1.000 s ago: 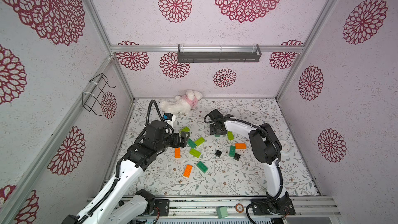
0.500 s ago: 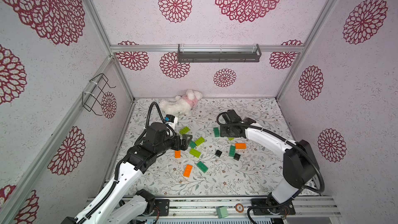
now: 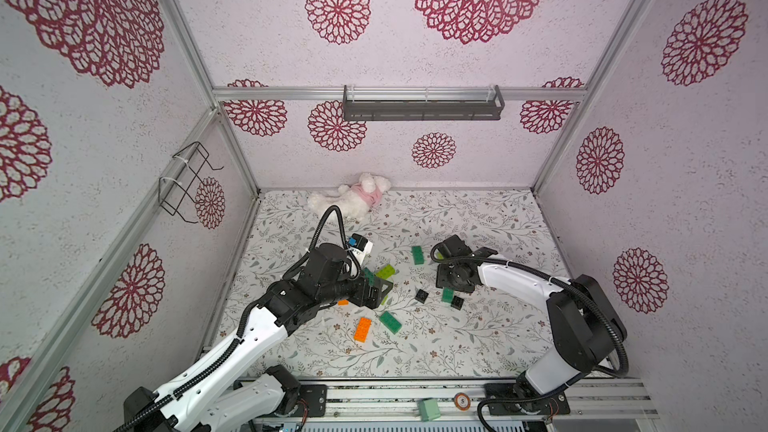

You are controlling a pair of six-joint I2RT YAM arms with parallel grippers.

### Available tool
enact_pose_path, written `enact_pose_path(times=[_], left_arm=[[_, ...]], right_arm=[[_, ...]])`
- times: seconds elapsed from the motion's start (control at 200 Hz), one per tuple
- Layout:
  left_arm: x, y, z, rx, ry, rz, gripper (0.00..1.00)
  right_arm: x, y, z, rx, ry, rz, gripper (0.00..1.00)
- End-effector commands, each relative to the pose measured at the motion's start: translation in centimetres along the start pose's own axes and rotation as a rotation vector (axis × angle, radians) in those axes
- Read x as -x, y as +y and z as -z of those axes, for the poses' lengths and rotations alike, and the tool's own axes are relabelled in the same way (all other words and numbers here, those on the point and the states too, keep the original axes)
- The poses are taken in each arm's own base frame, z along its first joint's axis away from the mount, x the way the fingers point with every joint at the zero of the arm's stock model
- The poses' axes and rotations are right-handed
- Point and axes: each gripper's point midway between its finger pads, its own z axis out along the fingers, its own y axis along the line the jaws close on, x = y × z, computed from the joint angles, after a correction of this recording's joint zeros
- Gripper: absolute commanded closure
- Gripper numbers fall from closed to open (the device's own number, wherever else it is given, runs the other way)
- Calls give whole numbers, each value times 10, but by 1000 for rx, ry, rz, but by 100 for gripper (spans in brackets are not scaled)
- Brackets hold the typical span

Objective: Assemble a small pinwheel with lego
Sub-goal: Pick up the lego brick from the center of the board.

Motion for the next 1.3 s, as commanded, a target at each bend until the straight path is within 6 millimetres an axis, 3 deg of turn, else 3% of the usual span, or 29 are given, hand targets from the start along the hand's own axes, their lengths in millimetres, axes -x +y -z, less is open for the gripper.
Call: enact_pose_path(times=[0.0, 0.465, 0.641, 0.711, 0.816, 0.996, 1.296], left_arm=[[4, -3, 2, -1, -12, -29, 3], [7, -4, 10, 13, -39, -47, 3], [11, -3, 17, 31, -70, -54, 3], [12, -2, 18, 37, -74, -55, 3], [14, 2, 21, 61, -84, -56, 3], [14, 6, 24, 84, -98, -56, 3], [14, 7, 24, 92, -98, -58, 3]], right_arm=[[0, 0, -7, -4, 6, -42, 36], [-8, -5, -31, -41, 41, -50, 51], [0, -11, -26, -76, 7, -32, 64], [3, -4, -21, -61, -6, -17, 73], [14, 16, -13, -19, -34, 31, 76], [32, 52, -19, 44, -6, 125, 87], [39, 76, -36, 52, 25, 211, 86]])
